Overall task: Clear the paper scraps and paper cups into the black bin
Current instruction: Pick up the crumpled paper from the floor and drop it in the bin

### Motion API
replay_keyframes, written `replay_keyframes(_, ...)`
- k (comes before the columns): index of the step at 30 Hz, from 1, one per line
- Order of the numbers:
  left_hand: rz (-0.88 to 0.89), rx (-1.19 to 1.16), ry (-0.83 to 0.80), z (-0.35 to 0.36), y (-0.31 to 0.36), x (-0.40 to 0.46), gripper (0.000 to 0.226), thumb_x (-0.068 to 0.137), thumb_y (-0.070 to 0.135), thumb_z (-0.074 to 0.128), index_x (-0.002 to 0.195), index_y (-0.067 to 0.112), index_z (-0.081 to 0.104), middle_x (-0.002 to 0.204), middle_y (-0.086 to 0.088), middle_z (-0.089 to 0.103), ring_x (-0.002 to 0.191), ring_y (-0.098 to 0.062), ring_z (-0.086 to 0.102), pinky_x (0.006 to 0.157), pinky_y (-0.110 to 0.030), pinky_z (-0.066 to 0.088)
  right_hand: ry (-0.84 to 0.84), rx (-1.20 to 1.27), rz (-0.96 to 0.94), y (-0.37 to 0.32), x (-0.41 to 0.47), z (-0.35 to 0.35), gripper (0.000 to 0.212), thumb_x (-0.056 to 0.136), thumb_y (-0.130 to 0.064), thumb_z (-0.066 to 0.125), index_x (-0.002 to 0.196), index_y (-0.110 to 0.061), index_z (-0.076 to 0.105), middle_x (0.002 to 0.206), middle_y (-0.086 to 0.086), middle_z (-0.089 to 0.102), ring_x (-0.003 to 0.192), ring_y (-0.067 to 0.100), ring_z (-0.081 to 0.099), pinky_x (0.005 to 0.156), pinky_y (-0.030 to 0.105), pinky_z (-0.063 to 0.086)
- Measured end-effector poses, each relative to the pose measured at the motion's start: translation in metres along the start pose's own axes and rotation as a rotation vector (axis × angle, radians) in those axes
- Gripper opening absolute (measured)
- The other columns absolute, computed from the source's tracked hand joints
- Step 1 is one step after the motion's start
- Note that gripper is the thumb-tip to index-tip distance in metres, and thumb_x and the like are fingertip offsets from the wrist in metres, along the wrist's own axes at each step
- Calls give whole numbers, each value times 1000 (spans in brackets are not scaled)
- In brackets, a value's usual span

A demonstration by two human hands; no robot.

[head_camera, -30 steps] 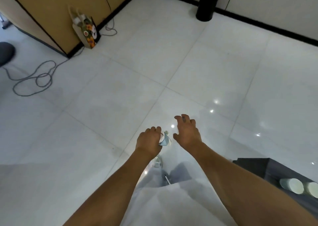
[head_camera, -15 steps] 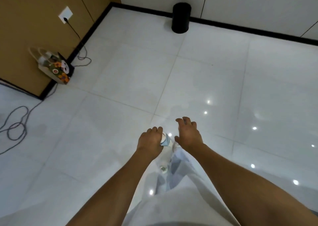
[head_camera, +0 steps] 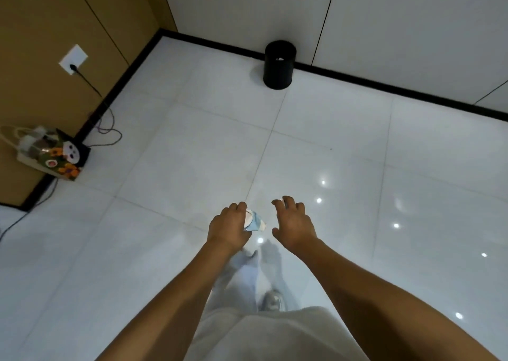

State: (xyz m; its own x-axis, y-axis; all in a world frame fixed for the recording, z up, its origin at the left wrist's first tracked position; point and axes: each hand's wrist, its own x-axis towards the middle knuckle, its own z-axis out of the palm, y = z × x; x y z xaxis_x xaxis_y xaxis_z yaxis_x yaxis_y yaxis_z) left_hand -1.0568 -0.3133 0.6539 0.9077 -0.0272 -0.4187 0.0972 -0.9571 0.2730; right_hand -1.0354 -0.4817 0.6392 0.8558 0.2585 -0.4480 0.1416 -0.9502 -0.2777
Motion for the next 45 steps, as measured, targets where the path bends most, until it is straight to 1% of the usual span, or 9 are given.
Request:
replay_keyframes(7,36,-8,32,-91,-29,169,43,83,27,61,122,18,45,114,-1,54,103,-21,54,76,-27,41,31,56,86,-16,161,-78,66,86,-17,62,143,-20,30,148,5,27,125,28,36,89,35,48)
replay_keyframes(11,137,64,103,-141,-32,251,39,86,29,59,122,16,49,114,-1,58,99,-19,56,71,-21,36,92,108,138,-19,241,-128,67,85,-17,64,143,-21,31,148,5,29,126,29,36,91,36,47)
replay_keyframes(13,130,15,72,-166,-30,289,43,85,30,64,122,16,48,115,-2,57,102,-21,57,72,-23,37,93,148,160,-18,274,-150,68,85,-19,66,143,-21,32,147,5,30,127,29,36,92,39,47)
replay_keyframes(18,144,32,-2,-204,-14,390,46,83,31,65,122,17,46,115,-3,55,105,-22,55,75,-28,40,71,201,204,8,363,-199,68,84,-19,65,143,-21,32,145,3,30,125,29,36,88,38,49)
replay_keyframes(25,100,18,13,-261,23,542,47,84,35,66,122,18,45,116,-1,55,105,-20,56,74,-23,37,75,205,190,59,511,-286,68,84,-19,65,143,-20,30,146,5,29,124,31,37,90,39,49)
replay_keyframes(31,69,-11,65,-326,49,656,48,82,36,69,120,17,47,115,-3,57,104,-20,57,75,-23,39,91,185,151,83,619,-363,67,84,-20,66,142,-19,31,147,7,28,125,33,37,91,41,50)
replay_keyframes(36,33,18,17,-361,54,746,51,83,38,70,121,18,44,118,-4,55,107,-20,56,82,-27,46,75,180,162,99,706,-401,67,84,-23,68,141,-19,32,147,8,29,126,33,37,93,42,49)
replay_keyframes(40,84,49,-5,-384,42,823,53,83,41,68,123,16,45,117,-5,56,107,-21,55,84,-29,48,63,216,215,106,782,-419,70,84,-26,70,142,-18,32,146,8,31,126,33,38,94,43,49)
replay_keyframes(45,111,72,-92,-411,26,933,55,83,39,68,126,17,42,120,-4,54,110,-21,54,84,-29,47,43,282,304,107,879,-437,72,85,-31,70,143,-19,30,148,7,30,129,32,37,98,43,47)
